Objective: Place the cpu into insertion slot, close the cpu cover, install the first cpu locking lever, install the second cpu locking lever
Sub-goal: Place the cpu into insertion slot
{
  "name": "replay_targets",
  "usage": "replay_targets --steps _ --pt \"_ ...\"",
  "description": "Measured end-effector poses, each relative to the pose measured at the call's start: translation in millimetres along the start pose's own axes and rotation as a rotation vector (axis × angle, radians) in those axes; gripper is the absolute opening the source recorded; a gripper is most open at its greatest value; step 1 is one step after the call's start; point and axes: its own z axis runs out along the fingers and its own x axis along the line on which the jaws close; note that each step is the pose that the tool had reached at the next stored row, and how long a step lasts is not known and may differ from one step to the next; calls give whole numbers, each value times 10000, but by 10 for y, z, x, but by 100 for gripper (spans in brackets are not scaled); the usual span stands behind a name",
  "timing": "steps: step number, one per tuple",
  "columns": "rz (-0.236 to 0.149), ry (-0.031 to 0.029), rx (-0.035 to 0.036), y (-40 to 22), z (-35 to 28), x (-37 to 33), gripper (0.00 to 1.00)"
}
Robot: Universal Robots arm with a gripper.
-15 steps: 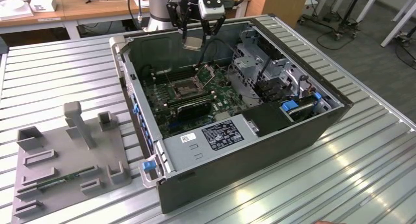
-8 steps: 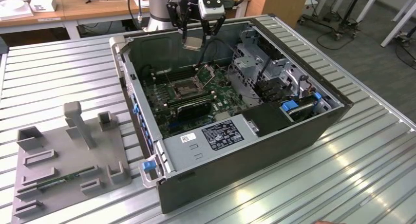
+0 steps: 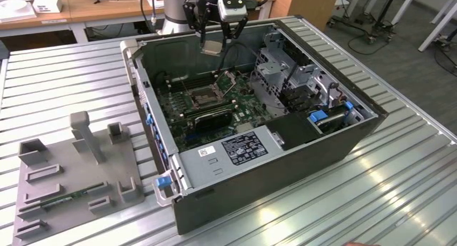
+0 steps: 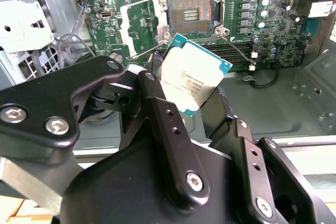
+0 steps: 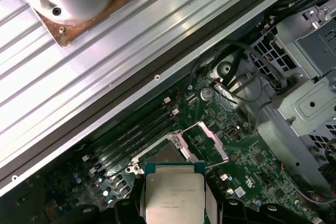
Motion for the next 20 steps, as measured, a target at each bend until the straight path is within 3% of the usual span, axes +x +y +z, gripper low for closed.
replay_targets --steps 9,20 --pt "673 -60 -15 -1 7 0 54" --pt "2591 -232 -50 -3 27 0 54"
